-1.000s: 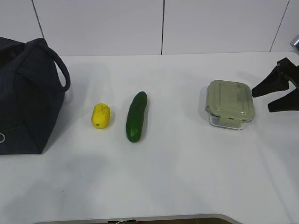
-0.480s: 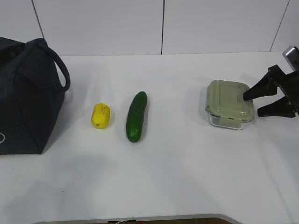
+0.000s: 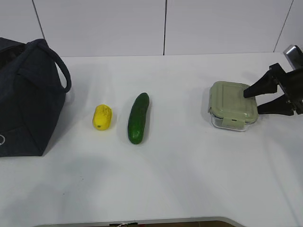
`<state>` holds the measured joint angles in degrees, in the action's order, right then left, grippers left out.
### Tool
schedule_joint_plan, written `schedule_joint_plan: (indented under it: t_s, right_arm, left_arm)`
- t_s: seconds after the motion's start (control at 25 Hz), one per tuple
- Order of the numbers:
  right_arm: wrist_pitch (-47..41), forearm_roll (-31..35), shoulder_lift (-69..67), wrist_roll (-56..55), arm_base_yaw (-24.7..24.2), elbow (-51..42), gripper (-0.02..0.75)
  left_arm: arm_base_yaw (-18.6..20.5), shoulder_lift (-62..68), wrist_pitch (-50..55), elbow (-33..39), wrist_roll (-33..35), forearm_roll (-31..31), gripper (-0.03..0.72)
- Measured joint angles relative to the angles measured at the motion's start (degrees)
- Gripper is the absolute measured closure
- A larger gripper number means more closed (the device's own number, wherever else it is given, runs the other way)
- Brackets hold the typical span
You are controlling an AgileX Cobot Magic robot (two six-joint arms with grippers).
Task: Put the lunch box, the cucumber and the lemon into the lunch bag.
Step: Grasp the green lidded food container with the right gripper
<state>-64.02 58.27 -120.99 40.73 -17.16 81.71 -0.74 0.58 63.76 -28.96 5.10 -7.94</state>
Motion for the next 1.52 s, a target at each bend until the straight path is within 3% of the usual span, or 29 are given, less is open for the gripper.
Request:
schedule_joint_plan:
  t_s: [0.6, 1.52]
  right_arm:
    - [-1.48, 7.56, -3.47, 4.70, 0.00, 0.12, 0.169]
    - [-1.64, 9.52, -5.71, 10.02, 0.00, 1.32, 0.172]
  left_arm:
    - [0.00, 0.00, 0.00, 0.00, 0.00, 0.00, 0.257]
    - [0.00, 0.00, 0.00, 0.00, 0.00, 0.00, 0.257]
